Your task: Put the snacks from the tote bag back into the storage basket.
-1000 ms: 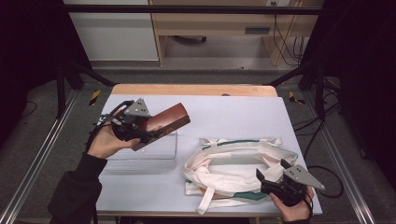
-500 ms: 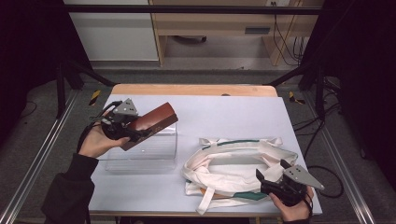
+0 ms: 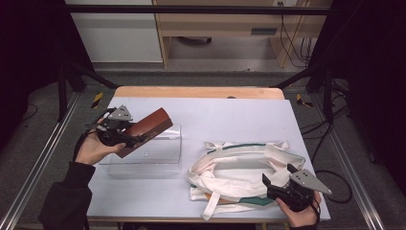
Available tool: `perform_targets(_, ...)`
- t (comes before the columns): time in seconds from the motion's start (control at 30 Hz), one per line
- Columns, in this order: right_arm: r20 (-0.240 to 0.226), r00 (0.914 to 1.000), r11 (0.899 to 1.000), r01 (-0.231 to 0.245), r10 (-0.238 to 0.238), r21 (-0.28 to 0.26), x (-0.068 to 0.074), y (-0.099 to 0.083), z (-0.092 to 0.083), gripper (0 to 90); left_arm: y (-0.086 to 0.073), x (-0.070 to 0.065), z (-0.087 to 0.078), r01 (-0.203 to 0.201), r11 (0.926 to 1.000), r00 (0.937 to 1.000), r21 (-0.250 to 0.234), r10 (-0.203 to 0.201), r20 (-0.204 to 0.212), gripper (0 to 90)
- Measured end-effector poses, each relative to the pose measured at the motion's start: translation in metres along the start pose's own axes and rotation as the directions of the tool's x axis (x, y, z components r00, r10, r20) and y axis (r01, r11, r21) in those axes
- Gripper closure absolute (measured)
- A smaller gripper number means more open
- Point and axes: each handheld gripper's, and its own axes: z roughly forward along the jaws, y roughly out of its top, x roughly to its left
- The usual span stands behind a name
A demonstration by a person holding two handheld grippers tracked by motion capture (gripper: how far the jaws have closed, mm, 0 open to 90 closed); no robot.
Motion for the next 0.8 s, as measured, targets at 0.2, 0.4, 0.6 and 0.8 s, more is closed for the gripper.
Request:
perform_targets(0.2, 0.001, 1.0000, 1.000, 0.000, 0.000, 0.001, 0.000, 0.000, 0.000, 7.1, -0.009, 0.005, 0.005, 0.024, 0.9997, 0.9997, 0.009, -0.023, -0.005, 42.9)
perform_targets(0.4, 0.000, 1.0000, 1.000, 0.002, -0.002, 0.000, 0.000, 0.000, 0.000, 7.1, -0.018, 0.010, 0.009, 0.042, 0.9988, 0.9991, 0.026, -0.042, -0.010, 42.9)
perform_targets(0.6, 0.001, 1.0000, 1.000, 0.003, -0.003, 0.001, 0.000, 0.000, 0.001, 7.1, -0.023, 0.011, 0.015, 0.044, 0.9981, 0.9990, 0.044, -0.044, -0.010, 42.9)
perform_targets(0.8, 0.001, 1.0000, 1.000, 0.004, -0.004, 0.003, 0.001, 0.000, 0.001, 7.1, -0.024, 0.009, 0.020, 0.035, 0.9979, 0.9994, 0.054, -0.035, 0.006, 42.9)
